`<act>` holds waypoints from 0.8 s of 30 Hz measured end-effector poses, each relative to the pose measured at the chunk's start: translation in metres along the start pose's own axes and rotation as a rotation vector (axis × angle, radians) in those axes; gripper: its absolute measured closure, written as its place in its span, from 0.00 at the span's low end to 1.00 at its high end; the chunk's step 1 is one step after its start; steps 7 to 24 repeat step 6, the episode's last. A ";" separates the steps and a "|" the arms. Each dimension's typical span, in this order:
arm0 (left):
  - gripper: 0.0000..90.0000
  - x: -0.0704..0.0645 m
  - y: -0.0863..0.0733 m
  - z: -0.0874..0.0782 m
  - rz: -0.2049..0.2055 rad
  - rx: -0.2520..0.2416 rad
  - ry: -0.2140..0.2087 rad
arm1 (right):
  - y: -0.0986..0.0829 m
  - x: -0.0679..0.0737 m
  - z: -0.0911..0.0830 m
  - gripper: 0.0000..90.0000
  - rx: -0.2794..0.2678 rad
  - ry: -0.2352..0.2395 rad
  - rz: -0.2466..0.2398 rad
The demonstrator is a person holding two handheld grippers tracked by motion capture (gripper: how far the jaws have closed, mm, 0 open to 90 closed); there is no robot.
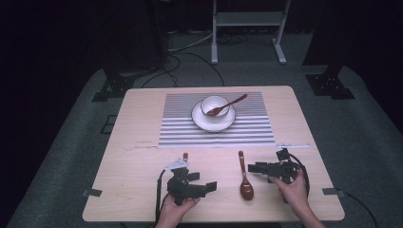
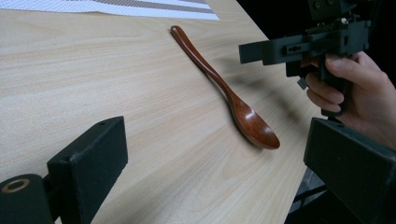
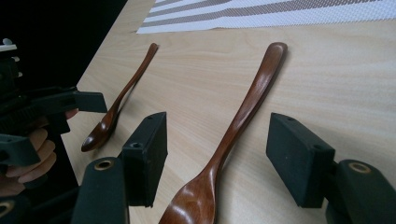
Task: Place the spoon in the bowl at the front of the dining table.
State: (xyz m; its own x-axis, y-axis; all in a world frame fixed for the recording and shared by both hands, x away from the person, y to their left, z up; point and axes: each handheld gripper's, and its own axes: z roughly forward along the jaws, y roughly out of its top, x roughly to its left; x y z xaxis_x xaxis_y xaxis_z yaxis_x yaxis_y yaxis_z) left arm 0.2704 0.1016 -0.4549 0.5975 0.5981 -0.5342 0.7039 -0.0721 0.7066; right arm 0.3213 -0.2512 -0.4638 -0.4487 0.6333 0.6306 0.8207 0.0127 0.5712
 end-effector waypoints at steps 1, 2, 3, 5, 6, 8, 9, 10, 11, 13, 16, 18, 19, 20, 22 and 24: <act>0.06 0.000 0.000 0.000 -0.001 0.000 0.001 | -0.002 0.000 0.000 0.41 -0.006 0.003 -0.001; 0.06 0.000 0.000 0.000 -0.002 -0.001 0.002 | -0.005 -0.001 -0.001 0.41 -0.020 0.010 0.001; 0.06 0.000 0.000 -0.001 0.000 -0.001 0.004 | -0.009 -0.003 -0.002 0.41 -0.041 0.020 0.007; 0.06 0.001 0.000 -0.001 -0.002 -0.004 0.008 | -0.019 -0.010 -0.003 0.41 -0.068 0.042 0.035; 0.06 0.002 0.000 -0.001 -0.005 -0.005 0.011 | -0.021 -0.011 -0.004 0.41 -0.065 0.051 0.046; 0.06 0.002 0.000 -0.001 -0.005 -0.005 0.011 | -0.021 -0.011 -0.004 0.41 -0.065 0.051 0.046; 0.06 0.002 0.000 -0.001 -0.005 -0.005 0.011 | -0.021 -0.011 -0.004 0.41 -0.065 0.051 0.046; 0.06 0.002 0.000 -0.001 -0.005 -0.005 0.011 | -0.021 -0.011 -0.004 0.41 -0.065 0.051 0.046; 0.06 0.002 0.000 -0.001 -0.005 -0.005 0.011 | -0.021 -0.011 -0.004 0.41 -0.065 0.051 0.046; 0.06 0.002 0.000 -0.001 -0.005 -0.005 0.011 | -0.021 -0.011 -0.004 0.41 -0.065 0.051 0.046; 0.06 0.002 0.000 -0.001 -0.005 -0.005 0.011 | -0.021 -0.011 -0.004 0.41 -0.065 0.051 0.046; 0.06 0.002 0.000 -0.001 -0.005 -0.005 0.011 | -0.021 -0.011 -0.004 0.41 -0.065 0.051 0.046; 0.06 0.002 0.000 -0.001 -0.005 -0.005 0.011 | -0.021 -0.011 -0.004 0.41 -0.065 0.051 0.046; 0.06 0.002 0.000 -0.001 -0.005 -0.005 0.011 | -0.021 -0.011 -0.004 0.41 -0.065 0.051 0.046; 0.06 0.002 0.000 -0.001 -0.005 -0.005 0.011 | -0.021 -0.011 -0.004 0.41 -0.065 0.051 0.046; 0.06 0.002 0.000 -0.001 -0.005 -0.005 0.011 | -0.021 -0.011 -0.004 0.41 -0.065 0.051 0.046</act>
